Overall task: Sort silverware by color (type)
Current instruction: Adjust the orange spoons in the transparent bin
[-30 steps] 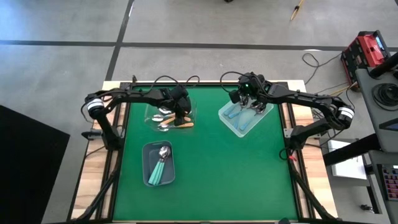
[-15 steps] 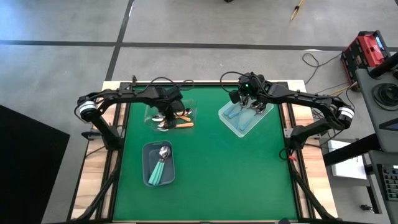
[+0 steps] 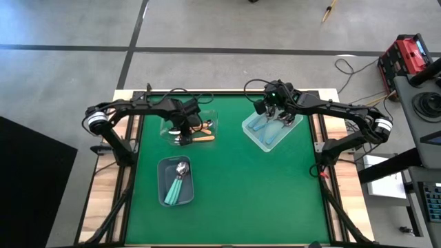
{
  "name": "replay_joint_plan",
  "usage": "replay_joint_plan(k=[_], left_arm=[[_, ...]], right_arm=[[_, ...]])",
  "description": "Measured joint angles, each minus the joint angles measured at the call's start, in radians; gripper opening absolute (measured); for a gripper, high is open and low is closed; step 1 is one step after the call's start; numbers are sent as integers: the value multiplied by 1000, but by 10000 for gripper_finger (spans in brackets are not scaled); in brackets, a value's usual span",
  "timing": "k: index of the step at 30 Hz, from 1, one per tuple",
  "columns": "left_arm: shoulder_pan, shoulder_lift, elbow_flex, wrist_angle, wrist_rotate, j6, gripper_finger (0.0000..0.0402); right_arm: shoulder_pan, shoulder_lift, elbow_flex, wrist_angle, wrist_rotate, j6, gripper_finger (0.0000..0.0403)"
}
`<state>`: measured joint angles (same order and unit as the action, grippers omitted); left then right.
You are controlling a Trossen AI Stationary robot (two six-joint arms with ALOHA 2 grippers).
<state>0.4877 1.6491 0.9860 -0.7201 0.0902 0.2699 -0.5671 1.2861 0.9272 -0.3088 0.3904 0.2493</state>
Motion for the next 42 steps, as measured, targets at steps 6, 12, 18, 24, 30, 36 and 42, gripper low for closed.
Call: replay_joint_plan(k=[6, 12, 18, 24, 30, 36, 42], left_arm=[[0, 1, -23, 64, 0, -15, 130], [0, 5, -42, 109, -1, -19, 130], [0, 41, -59, 126, 4, -29, 130], [1, 53, -57, 136, 10, -29, 129], [1, 54, -57, 142, 7, -29, 97], [0, 54, -57, 147, 5, -49, 49], [0, 53, -57, 149, 1, -53, 40]], right_arm=[[0, 0, 0, 0, -1, 2, 13], [0, 0, 0, 0, -1, 3, 13], [0, 0, 0, 0, -1, 4, 13], [0, 0, 0, 0, 0, 5, 13], [0, 0, 0, 0, 0, 5, 13], [0, 0, 0, 0, -1, 5, 13], [0, 0, 0, 0, -1, 5, 13]])
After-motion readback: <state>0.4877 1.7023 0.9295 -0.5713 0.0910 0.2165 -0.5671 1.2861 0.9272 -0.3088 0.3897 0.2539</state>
